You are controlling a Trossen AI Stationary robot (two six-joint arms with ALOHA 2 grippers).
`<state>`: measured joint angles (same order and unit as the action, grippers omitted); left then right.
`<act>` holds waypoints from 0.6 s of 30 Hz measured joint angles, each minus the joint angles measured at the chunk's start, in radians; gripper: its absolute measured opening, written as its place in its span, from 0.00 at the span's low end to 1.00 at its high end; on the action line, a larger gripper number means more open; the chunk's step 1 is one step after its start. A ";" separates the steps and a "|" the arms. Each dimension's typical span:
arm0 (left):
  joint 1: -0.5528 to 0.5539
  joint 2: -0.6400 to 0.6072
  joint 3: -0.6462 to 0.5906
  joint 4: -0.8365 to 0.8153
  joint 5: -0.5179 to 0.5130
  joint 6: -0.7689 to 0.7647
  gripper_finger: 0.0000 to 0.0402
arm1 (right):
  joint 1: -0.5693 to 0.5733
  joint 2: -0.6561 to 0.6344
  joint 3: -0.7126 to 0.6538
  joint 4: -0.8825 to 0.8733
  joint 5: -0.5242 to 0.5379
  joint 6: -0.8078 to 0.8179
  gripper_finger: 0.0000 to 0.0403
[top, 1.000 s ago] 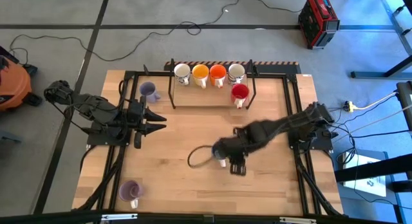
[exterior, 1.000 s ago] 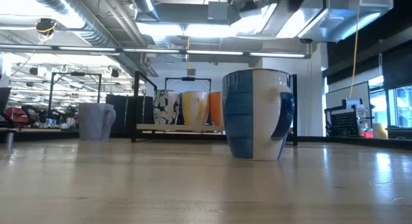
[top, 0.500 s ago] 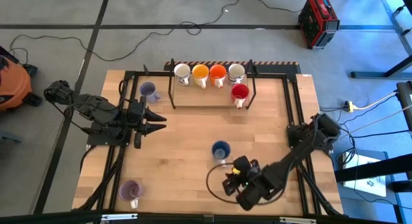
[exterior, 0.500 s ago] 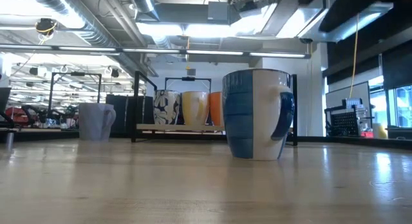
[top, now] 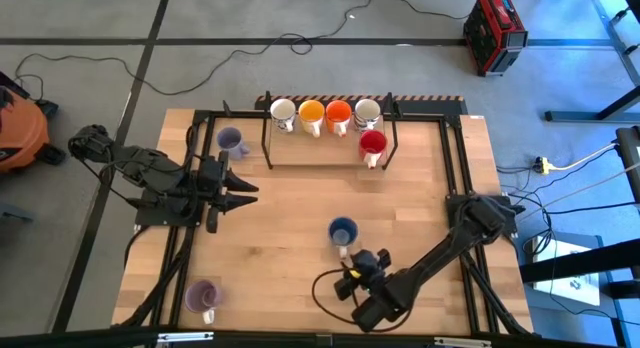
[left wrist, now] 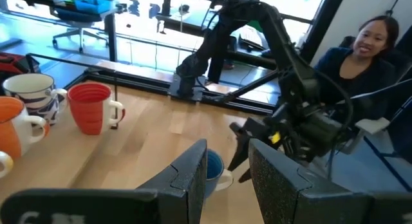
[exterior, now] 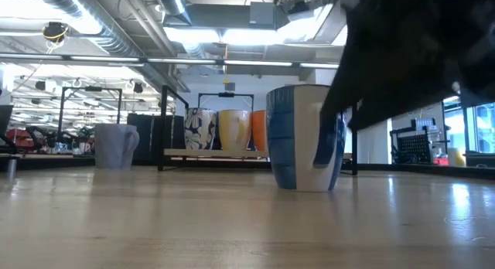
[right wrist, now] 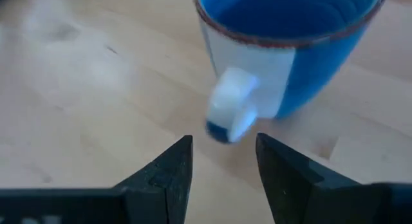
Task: Place coffee mugs
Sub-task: Put the blue mug on the shelf
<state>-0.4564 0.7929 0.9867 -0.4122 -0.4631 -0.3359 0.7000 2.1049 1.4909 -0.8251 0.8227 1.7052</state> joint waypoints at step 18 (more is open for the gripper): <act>0.000 0.000 0.000 -0.006 0.001 0.006 0.27 | 0.003 0.042 0.000 0.042 0.137 0.023 0.40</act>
<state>-0.4564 0.7929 0.9867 -0.4179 -0.4622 -0.3294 0.7031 2.1466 1.4906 -0.7830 0.9596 1.7277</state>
